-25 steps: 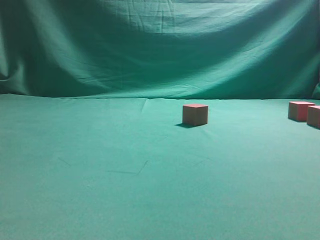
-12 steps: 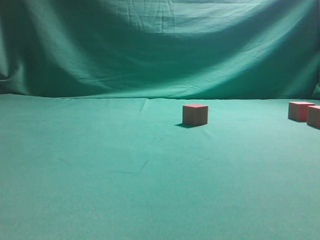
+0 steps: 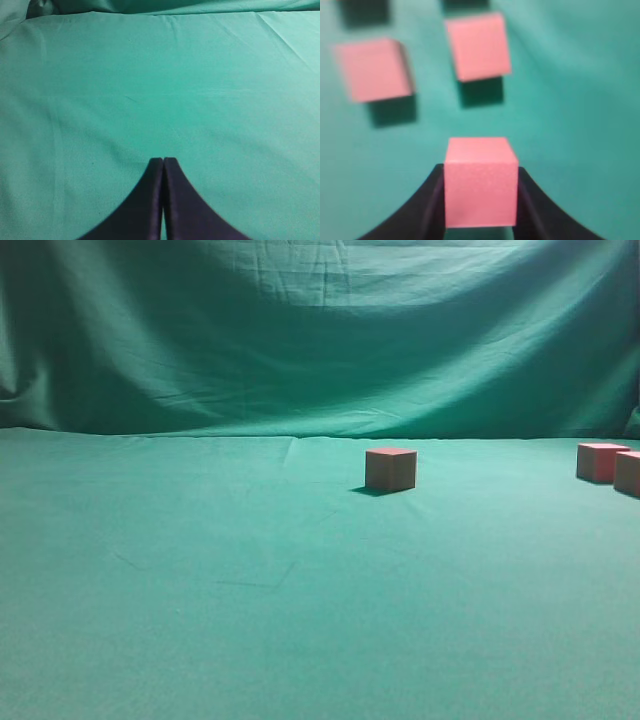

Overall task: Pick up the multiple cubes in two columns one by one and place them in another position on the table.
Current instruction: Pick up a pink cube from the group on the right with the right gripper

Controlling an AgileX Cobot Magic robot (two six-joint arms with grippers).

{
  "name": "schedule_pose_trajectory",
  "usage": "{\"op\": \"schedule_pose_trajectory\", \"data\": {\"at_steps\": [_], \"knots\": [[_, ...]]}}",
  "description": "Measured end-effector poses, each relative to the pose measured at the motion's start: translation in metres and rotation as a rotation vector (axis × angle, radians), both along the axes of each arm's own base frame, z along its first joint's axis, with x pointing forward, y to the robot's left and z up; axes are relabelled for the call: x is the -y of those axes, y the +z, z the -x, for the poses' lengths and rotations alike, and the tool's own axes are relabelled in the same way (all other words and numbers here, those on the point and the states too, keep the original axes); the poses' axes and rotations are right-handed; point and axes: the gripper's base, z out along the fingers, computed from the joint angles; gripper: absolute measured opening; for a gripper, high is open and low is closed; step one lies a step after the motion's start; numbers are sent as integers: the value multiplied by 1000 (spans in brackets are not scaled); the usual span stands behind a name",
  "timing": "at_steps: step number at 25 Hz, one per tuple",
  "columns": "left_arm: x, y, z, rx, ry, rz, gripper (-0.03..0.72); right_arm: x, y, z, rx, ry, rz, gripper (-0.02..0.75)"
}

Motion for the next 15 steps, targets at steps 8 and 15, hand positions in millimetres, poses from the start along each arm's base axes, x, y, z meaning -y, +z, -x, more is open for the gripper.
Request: {"op": "schedule_pose_trajectory", "data": {"at_steps": [8,15], "knots": [[0,0,0,0,0,0,0,-62,96,10,218,401,-26,280],[0,0,0,0,0,0,0,-142,118,-34,190,792,36,280]]}}
